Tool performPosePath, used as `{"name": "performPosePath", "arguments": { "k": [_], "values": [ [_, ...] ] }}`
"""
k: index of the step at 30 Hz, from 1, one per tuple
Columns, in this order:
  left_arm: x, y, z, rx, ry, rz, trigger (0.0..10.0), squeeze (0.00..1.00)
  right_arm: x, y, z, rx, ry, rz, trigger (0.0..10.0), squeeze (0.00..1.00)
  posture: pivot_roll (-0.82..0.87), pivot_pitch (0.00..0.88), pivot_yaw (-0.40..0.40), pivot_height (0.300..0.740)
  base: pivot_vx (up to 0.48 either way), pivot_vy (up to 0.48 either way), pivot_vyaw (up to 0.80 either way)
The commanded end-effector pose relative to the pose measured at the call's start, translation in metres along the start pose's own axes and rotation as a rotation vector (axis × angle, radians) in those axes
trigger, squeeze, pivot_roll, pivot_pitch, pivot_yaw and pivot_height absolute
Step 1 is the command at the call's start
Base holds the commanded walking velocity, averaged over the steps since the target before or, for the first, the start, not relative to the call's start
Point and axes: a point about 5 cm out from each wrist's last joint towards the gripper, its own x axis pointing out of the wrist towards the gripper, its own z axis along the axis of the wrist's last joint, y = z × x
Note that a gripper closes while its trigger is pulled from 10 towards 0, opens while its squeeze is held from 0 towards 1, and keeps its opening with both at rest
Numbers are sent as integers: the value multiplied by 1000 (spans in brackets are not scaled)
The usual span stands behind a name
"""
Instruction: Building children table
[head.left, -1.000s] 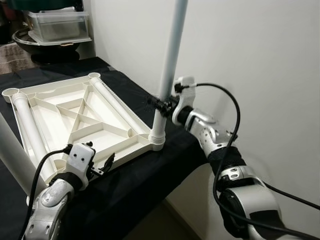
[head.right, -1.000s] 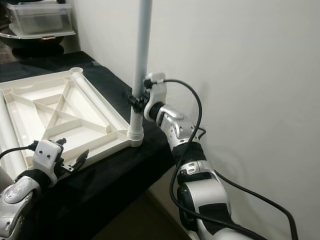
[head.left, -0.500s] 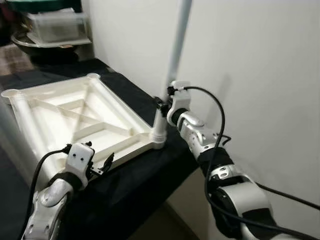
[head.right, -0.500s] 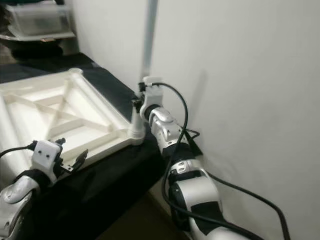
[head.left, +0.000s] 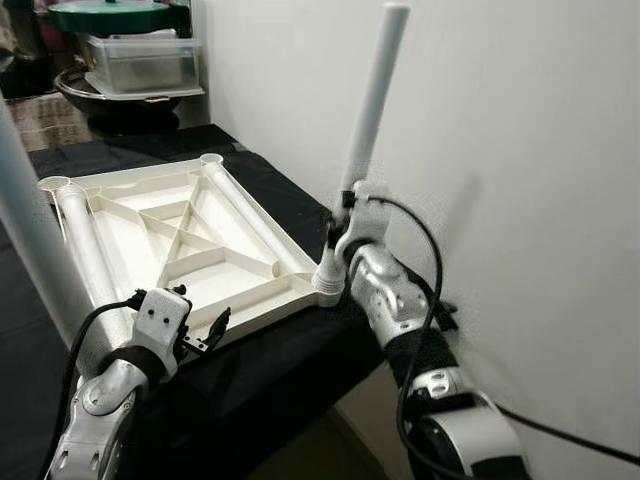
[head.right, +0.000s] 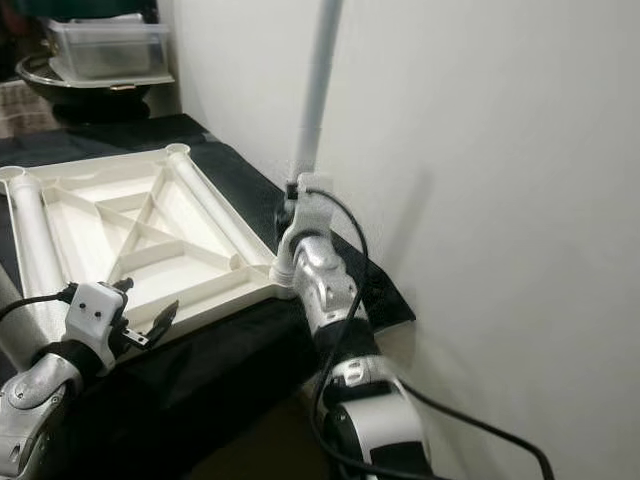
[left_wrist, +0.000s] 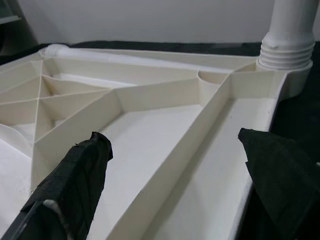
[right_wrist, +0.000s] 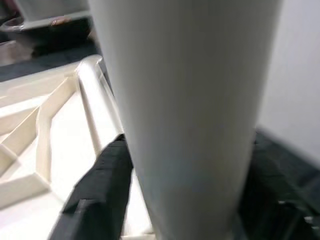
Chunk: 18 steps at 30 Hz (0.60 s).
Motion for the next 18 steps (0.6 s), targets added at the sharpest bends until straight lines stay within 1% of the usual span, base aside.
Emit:
{"name": "performPosePath", "arguments": {
  "k": [1,2,3,5,6,7,8,9,10,11,12,13,14,15,16,18],
  "values": [
    [0,0,-2,3,7,-3,10000,0,1,-1,10,10,-22,21,10000,667,61,0,-130,740,0,0,0],
    [0,0,-2,4,7,-3,10000,0,2,1,14,26,-27,61,10000,0,61,0,-130,740,0,0,0],
    [0,1,-2,4,8,-3,10000,0,1,2,21,49,-45,118,10000,0,61,0,-130,740,0,0,0],
    [0,1,-2,4,8,-3,10000,0,1,2,21,49,-45,118,10000,0,61,0,-130,740,0,0,0],
    [0,1,-2,5,8,-2,10000,0,0,4,29,46,-74,214,10000,0,50,0,-125,740,0,0,0],
    [1,1,-2,5,7,-2,10000,0,-2,2,42,28,-111,337,10000,0,50,0,-126,740,0,0,0],
    [1,1,-2,5,7,-2,10000,0,-2,2,42,28,-111,337,10000,0,50,0,-126,740,0,0,0],
    [1,1,-1,5,5,-2,10000,0,-4,-1,52,-17,-136,446,10000,0,49,0,-126,740,0,0,0],
    [2,1,-1,5,4,-2,10000,0,-6,-3,58,-50,-146,512,10000,0,49,0,-126,740,0,0,0],
    [2,1,-1,5,4,-2,10000,0,-6,-3,58,-50,-146,512,10000,0,49,0,-126,740,0,0,0],
    [3,1,-1,6,2,-3,10000,0,-5,-9,57,-59,-115,564,10000,0,47,0,-125,740,0,0,0],
    [4,1,-1,6,1,-4,10000,0,-3,-14,53,-72,-83,578,10000,0,52,0,-129,740,0,0,0],
    [4,1,-1,6,1,-4,10000,0,-3,-14,53,-72,-83,578,10000,0,52,0,-129,740,0,0,0],
    [5,1,-1,6,0,-5,10000,0,-2,-17,49,-77,-60,581,8078,0,52,0,-129,740,0,0,0],
    [5,0,0,7,-4,-6,10000,0,2,-19,41,-87,-15,555,39,0,52,0,-129,740,0,0,0],
    [5,0,0,7,-4,-6,10000,0,2,-19,41,-87,-15,555,39,0,52,0,-129,740,0,0,0]
  ]
}}
